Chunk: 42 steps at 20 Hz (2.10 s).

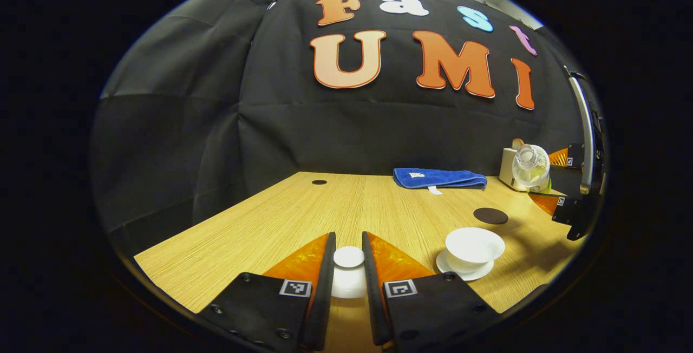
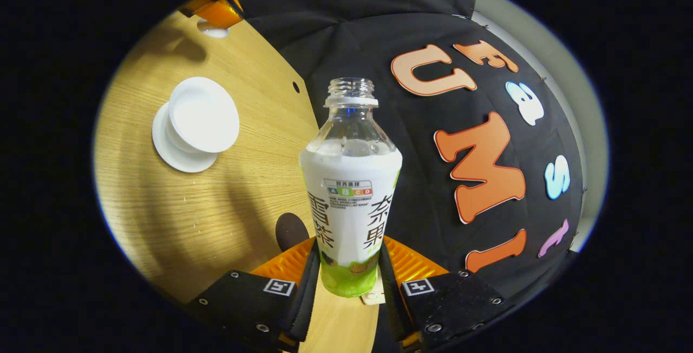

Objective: Open the teacup lid with one hand, grasp the water bottle and pour water into the teacup with the other hand; after pouring, place the water bottle on the coaster and then close the teacup lid.

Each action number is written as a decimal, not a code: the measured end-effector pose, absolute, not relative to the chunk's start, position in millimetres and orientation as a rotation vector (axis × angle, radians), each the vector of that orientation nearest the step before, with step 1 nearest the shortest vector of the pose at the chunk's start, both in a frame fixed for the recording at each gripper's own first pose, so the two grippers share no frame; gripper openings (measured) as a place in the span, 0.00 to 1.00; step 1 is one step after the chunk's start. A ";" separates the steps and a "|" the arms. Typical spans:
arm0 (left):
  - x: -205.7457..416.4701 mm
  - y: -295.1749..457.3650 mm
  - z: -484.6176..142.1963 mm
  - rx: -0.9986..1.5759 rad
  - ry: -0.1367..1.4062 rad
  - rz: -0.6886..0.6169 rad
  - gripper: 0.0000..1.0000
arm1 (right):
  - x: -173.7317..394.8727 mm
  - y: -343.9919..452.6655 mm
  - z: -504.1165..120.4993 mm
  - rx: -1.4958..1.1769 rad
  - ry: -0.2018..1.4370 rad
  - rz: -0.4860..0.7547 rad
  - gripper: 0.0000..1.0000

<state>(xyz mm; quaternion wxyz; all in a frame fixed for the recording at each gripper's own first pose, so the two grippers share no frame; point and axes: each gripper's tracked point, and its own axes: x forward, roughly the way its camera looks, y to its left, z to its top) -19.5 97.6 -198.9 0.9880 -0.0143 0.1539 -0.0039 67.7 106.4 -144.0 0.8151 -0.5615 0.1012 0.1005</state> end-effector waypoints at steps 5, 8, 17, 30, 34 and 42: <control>-21.2 99.5 -199.9 -0.036 0.310 0.004 0.35 | 71.9 110.0 -139.1 -1.320 0.162 0.222 0.58; -22.3 101.4 -198.9 -0.032 0.308 0.013 0.35 | 74.6 113.2 -140.3 -1.355 0.142 0.230 0.58; -27.2 108.6 -197.8 -0.031 0.307 0.018 0.35 | 82.5 120.9 -124.2 -1.553 0.009 0.197 0.58; -31.4 114.1 -199.5 -0.037 0.313 0.018 0.35 | 82.9 125.2 -116.0 -1.700 -0.090 0.179 0.58; -30.8 115.2 -200.2 -0.037 0.312 0.016 0.35 | 87.7 125.9 -104.7 -1.740 -0.134 0.148 0.55; -30.6 116.1 -200.6 -0.044 0.315 0.011 0.35 | 91.8 130.1 -78.1 -1.809 -0.216 0.127 0.57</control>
